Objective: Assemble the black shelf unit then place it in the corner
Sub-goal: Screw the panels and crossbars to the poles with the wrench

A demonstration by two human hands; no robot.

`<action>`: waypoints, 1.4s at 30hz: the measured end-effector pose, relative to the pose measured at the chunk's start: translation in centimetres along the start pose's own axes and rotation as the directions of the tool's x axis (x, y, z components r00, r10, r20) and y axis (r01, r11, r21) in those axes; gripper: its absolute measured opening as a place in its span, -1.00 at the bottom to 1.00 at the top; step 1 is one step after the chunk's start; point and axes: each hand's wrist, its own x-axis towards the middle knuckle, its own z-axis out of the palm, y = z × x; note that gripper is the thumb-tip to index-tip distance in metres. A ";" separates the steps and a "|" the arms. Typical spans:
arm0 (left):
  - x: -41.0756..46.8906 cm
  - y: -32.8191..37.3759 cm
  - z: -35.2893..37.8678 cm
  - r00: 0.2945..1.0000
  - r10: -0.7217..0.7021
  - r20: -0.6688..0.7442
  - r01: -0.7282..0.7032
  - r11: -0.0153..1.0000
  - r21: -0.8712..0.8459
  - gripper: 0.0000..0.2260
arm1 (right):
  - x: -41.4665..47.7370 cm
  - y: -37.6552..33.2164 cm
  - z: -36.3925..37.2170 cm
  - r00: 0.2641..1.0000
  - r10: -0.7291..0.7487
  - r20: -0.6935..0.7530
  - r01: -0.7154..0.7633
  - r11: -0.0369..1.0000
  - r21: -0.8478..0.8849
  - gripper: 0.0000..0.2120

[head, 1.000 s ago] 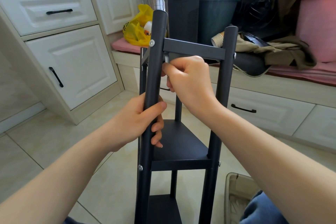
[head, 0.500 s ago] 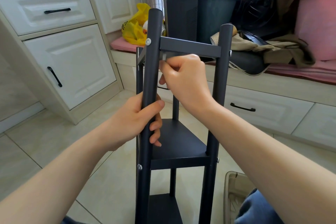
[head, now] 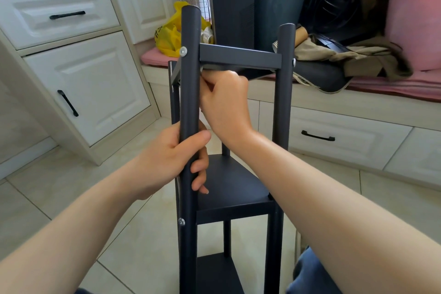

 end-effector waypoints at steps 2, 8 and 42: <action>0.1 0.0 0.0 1.000 -0.001 0.000 0.001 1.000 0.002 -0.68 | -0.2 0.2 0.0 0.999 -0.031 -0.010 0.031 0.999 -0.013 -0.68; 0.5 -0.3 -0.1 0.999 0.011 -0.035 -0.010 1.000 0.026 -0.77 | -0.3 0.6 -0.6 0.999 -0.015 0.042 0.018 0.998 -0.059 -0.71; 0.5 0.1 0.4 1.000 -0.007 0.010 0.006 0.998 0.068 -0.81 | -0.9 -0.2 -3.7 0.977 0.155 0.149 -0.170 0.981 0.094 -0.75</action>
